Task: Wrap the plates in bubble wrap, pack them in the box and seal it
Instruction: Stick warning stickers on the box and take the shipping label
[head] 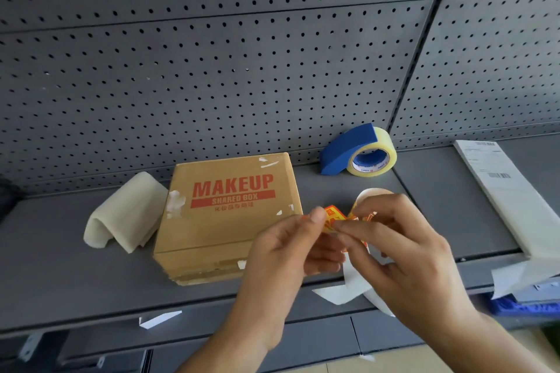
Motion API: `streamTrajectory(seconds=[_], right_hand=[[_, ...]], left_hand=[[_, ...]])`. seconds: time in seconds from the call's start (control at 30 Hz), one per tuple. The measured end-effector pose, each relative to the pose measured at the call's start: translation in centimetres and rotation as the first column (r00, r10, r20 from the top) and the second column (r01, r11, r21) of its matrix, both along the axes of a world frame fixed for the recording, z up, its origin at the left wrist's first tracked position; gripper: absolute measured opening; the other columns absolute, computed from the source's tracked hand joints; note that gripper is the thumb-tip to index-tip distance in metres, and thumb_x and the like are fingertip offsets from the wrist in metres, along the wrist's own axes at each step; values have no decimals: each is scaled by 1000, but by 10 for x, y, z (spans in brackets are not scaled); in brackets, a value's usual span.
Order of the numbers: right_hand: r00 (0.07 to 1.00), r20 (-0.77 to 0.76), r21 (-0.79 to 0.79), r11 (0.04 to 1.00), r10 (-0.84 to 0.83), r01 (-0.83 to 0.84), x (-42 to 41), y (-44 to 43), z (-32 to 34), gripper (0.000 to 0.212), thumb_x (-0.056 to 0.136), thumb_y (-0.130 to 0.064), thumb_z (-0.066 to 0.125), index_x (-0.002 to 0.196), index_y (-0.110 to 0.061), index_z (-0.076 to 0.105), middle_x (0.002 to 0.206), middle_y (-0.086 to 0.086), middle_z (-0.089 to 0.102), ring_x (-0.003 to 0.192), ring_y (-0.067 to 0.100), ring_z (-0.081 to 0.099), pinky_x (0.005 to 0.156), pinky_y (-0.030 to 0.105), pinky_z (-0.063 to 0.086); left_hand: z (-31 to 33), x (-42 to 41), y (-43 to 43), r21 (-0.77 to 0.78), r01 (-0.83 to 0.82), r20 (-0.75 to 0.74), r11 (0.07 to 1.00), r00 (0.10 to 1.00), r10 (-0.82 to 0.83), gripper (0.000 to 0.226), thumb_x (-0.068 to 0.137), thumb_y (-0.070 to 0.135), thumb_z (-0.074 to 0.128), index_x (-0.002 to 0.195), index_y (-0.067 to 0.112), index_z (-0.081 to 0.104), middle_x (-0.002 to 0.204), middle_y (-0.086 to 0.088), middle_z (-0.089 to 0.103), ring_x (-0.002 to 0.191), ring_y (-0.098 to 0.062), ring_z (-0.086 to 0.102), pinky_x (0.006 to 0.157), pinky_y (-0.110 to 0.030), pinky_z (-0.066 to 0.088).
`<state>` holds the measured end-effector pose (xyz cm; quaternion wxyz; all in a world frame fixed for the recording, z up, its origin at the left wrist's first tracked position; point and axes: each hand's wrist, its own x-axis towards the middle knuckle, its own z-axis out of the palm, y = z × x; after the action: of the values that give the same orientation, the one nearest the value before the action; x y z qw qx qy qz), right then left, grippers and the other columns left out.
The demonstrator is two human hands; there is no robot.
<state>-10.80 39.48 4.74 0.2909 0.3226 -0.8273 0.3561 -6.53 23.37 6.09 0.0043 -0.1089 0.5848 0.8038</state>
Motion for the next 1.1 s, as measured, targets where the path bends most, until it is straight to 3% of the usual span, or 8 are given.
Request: streamTrajectory(seconds=[0.13, 0.23, 0.33, 0.47, 0.67, 0.73, 0.9, 1.1], right_hand=[[974, 162, 46, 985, 159, -169, 1, -4, -1, 23, 89, -39, 71, 108, -27, 75, 120, -6, 51, 96, 12, 56, 71, 25, 50], [868, 435, -116, 970, 242, -212, 3, -11, 5, 41, 86, -52, 69, 123, -35, 64, 124, -9, 52, 105, 15, 55, 78, 18, 49], [665, 673, -381, 922, 323, -63, 0, -25, 12, 35, 88, -44, 68, 121, -32, 63, 103, -10, 66, 90, 10, 65, 78, 22, 53], [528, 760, -423, 905, 378, -38, -7, -39, 18, 23, 92, -11, 67, 111, -22, 67, 79, -2, 71, 66, 7, 61, 66, 21, 51], [508, 764, -447, 894, 398, -28, -14, -52, 17, 23, 90, -4, 69, 109, -17, 64, 72, 1, 68, 63, 10, 61, 61, 20, 50], [505, 765, -468, 884, 400, 8, -17, -58, 14, 23, 90, -2, 69, 108, -15, 63, 70, 1, 67, 62, 10, 61, 61, 22, 51], [539, 792, -355, 934, 287, 24, -29, -66, 7, 24, 91, -9, 70, 110, -19, 59, 72, -4, 72, 67, 7, 68, 67, 25, 51], [630, 762, -214, 976, 150, 26, -38, -71, -5, 25, 91, -15, 72, 108, -26, 58, 80, -3, 71, 74, 18, 68, 75, 42, 59]], left_hand=[[-1, 3, -16, -28, -47, 32, 998, 998, 48, 27, 88, 26, 66, 94, 2, 76, 78, -16, 75, 67, -21, 71, 64, -29, 60], [-1, 5, -31, -81, -57, 63, 995, 996, 63, 19, 96, 17, 63, 97, 4, 76, 85, -19, 76, 72, -26, 72, 64, -30, 59], [1, 7, -44, -206, -13, 72, 978, 997, 28, 19, 97, 21, 64, 95, 6, 76, 86, -15, 77, 70, -18, 67, 67, -27, 56], [2, 11, -55, -361, 61, 100, 930, 995, -26, 18, 96, 30, 66, 93, 18, 78, 84, 0, 77, 66, -6, 60, 72, -25, 52], [7, 6, -70, -467, 25, 57, 884, 998, 2, 10, 94, 25, 70, 102, 26, 76, 77, 15, 74, 64, 4, 63, 62, -13, 49], [8, 1, -74, -495, -8, 29, 869, 999, 26, 20, 93, 19, 73, 111, 29, 70, 81, 14, 75, 68, 3, 68, 63, -16, 52], [2, -20, -86, -709, -36, -5, 704, 999, 46, 20, 95, 23, 71, 103, 32, 55, 83, 19, 73, 70, 6, 66, 63, -15, 46], [-4, -34, -85, -844, -80, -61, 530, 997, 53, 25, 94, 24, 73, 98, 31, 49, 83, 11, 70, 82, 8, 59, 66, -5, 43]])
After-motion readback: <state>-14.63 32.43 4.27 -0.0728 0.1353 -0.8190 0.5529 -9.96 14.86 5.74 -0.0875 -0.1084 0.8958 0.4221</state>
